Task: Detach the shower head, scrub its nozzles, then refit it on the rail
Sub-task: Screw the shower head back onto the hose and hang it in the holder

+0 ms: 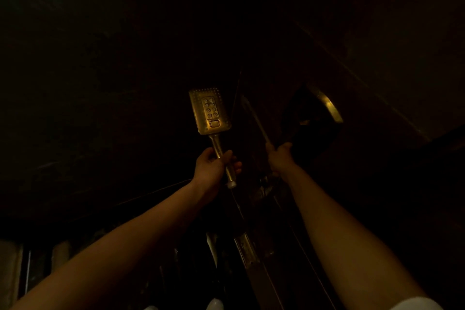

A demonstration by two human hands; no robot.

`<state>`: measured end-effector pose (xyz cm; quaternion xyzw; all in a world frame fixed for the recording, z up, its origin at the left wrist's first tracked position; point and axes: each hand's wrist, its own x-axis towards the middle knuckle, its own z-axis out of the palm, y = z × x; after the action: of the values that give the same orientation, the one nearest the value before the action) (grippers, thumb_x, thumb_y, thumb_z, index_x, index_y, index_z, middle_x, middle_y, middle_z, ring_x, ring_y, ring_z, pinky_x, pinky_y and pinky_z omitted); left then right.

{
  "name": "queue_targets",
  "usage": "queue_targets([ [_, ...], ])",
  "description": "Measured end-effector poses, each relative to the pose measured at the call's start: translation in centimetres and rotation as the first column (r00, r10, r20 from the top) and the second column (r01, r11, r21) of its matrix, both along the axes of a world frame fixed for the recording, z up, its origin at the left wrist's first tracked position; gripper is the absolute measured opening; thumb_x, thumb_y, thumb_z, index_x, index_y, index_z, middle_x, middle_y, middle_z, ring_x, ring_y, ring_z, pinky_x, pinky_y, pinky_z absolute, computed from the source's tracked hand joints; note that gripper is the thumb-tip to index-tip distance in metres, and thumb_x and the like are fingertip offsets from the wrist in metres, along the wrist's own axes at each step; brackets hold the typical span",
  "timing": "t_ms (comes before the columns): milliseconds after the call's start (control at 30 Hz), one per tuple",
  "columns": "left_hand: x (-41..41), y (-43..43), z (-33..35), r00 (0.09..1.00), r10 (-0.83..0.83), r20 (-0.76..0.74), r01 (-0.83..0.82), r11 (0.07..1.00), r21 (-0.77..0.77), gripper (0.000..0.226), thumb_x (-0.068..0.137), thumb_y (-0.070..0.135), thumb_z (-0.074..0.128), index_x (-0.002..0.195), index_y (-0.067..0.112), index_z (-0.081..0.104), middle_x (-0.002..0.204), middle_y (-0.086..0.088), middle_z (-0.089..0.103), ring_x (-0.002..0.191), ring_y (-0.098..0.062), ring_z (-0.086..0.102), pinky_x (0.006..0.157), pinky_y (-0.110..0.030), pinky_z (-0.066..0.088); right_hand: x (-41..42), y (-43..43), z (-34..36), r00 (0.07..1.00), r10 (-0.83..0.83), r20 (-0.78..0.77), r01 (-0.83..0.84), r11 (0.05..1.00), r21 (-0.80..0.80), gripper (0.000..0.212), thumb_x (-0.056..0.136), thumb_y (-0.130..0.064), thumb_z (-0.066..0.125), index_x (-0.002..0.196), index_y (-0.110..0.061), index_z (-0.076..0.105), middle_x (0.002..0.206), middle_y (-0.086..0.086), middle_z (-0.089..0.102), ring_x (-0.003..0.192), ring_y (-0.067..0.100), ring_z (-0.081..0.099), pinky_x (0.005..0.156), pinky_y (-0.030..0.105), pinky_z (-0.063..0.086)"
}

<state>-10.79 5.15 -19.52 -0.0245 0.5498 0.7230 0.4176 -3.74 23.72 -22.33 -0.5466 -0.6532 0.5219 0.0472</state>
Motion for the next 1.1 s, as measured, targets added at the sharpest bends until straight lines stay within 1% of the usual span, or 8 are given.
queue_targets([
  [300,-0.3,-1.3,-0.7,0.999,-0.032,-0.004,0.032,0.998,-0.047,0.04,0.096,0.011,0.058,0.134,0.008,0.045,0.11,-0.02,0.063,0.088,-0.029,0.071,0.073,-0.037,0.059,0.8,-2.2,-0.3,0.997,-0.056,0.045,0.054,0.998,0.04,0.073,0.098,-0.042,0.046,0.153,-0.018,0.005,0.153,0.015,0.032,0.127,0.039,0.047,0.097,0.052,0.05],
  [400,-0.3,-1.9,-0.8,1.0,-0.028,0.013,0.029,0.995,-0.095,0.036,0.097,0.009,0.056,0.131,0.005,0.046,0.102,-0.017,0.063,0.08,-0.026,0.069,0.068,-0.035,0.06,0.7,-3.9,0.7,0.992,-0.105,0.069,0.104,0.994,0.02,0.066,0.1,-0.037,0.042,0.154,-0.019,0.008,0.147,0.014,0.039,0.109,0.036,0.058,0.08,0.046,0.057],
  [467,-0.5,-2.3,-1.1,0.999,-0.024,0.021,0.027,0.991,-0.129,0.033,0.098,0.009,0.055,0.129,0.003,0.047,0.098,-0.016,0.062,0.077,-0.025,0.068,0.065,-0.035,0.059,0.7,-4.8,1.2,0.987,-0.099,0.123,0.103,0.994,-0.027,0.054,0.102,-0.033,0.039,0.149,-0.009,0.027,0.124,0.015,0.054,0.086,0.029,0.061,0.067,0.039,0.056],
  [567,-0.6,-2.7,-1.5,0.999,-0.029,0.016,0.031,0.982,-0.184,0.032,0.098,0.008,0.055,0.128,0.0,0.049,0.094,-0.016,0.063,0.075,-0.026,0.067,0.062,-0.034,0.057,0.7,-6.9,1.7,0.986,0.07,0.15,-0.06,0.996,-0.07,0.046,0.1,-0.036,0.04,0.137,-0.009,0.044,0.1,0.011,0.06,0.067,0.019,0.055,0.047,0.026,0.045],
  [800,-0.5,-3.8,-1.5,0.994,-0.084,-0.067,0.058,0.947,-0.317,0.028,0.098,0.006,0.053,0.123,-0.006,0.052,0.08,-0.014,0.063,0.059,-0.022,0.062,0.048,-0.029,0.054,-3.2,-11.0,5.3,0.888,0.379,0.26,-0.41,0.909,0.073,0.032,0.097,-0.024,0.042,0.12,-0.005,0.055,0.084,0.012,0.059,0.056,0.02,0.053,0.044,0.024,0.039],
  [900,-0.9,-4.1,-1.5,0.984,-0.129,-0.124,0.07,0.916,-0.394,0.028,0.096,0.008,0.055,0.122,-0.004,0.057,0.095,-0.016,0.066,0.074,-0.026,0.066,0.06,-0.033,0.055,-4.5,-12.5,6.8,0.83,0.45,0.328,-0.505,0.858,0.1,0.029,0.097,-0.016,0.043,0.115,0.0,0.06,0.082,0.013,0.059,0.06,0.024,0.057,0.044,0.027,0.041],
  [1000,-1.2,-4.3,-1.1,0.985,-0.114,-0.131,0.047,0.901,-0.43,0.031,0.095,0.004,0.052,0.123,-0.009,0.058,0.108,-0.023,0.065,0.093,-0.036,0.065,0.073,-0.038,0.052,-5.1,-13.6,7.7,0.778,0.501,0.38,-0.574,0.812,0.104,0.028,0.095,-0.012,0.048,0.115,0.001,0.063,0.104,0.02,0.067,0.091,0.033,0.067,0.059,0.032,0.047],
  [1100,-1.6,-4.5,-0.2,0.982,-0.144,-0.124,0.077,0.897,-0.434,0.033,0.098,0.003,0.046,0.126,-0.011,0.054,0.126,-0.031,0.059,0.105,-0.039,0.061,0.066,-0.036,0.05,-5.3,-14.5,8.1,0.754,0.53,0.389,-0.604,0.792,0.092,0.027,0.094,-0.011,0.051,0.115,-0.001,0.063,0.116,0.018,0.066,0.103,0.033,0.066,0.069,0.032,0.047],
])
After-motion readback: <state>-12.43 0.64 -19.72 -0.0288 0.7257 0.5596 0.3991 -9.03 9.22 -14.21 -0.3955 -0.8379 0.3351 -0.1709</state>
